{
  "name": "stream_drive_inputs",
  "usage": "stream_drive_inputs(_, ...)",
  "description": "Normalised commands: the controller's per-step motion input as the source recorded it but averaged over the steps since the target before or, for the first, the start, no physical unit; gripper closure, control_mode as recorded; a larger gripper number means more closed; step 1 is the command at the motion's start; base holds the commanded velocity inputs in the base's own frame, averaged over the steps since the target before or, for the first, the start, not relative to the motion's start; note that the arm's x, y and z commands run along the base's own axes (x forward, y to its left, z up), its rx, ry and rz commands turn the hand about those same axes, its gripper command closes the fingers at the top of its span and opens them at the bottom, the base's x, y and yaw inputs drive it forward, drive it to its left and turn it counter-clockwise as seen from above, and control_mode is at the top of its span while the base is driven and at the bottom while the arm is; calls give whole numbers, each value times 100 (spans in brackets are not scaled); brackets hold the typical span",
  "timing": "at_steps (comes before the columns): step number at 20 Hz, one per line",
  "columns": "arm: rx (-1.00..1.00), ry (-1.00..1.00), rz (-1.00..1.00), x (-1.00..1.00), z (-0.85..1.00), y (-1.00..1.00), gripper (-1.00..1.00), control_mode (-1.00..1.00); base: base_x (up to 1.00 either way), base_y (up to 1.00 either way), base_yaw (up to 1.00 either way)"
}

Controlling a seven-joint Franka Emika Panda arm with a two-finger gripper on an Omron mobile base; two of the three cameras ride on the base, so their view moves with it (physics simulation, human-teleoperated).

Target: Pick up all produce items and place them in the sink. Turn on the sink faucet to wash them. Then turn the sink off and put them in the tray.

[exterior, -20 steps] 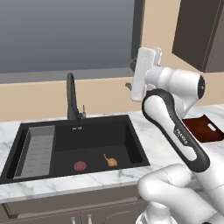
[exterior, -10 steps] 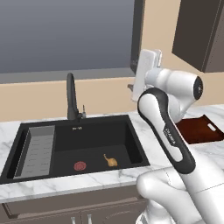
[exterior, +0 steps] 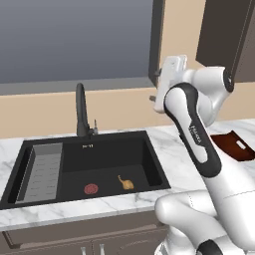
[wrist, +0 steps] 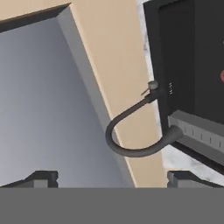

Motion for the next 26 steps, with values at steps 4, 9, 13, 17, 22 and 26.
stream_drive_inputs(4, -16, 28, 0, 17, -25, -33, -100, -100, 0, 0, 0)
stream_drive_inputs(9, -25, 19, 0, 20, -43, -41, -100, -100, 0, 0, 0)
stream_drive_inputs(13, -29, 4, 1, 11, -58, -22, -100, -100, 0, 0, 0)
stream_drive_inputs(17, -29, 0, 9, 3, -48, 0, -100, -100, 0, 0, 0)
stream_drive_inputs(22, -26, 0, 18, 0, -32, 0, -100, -100, 0, 0, 0)
stream_drive_inputs(26, -23, 0, 31, 0, -34, 0, -100, -100, 0, 0, 0)
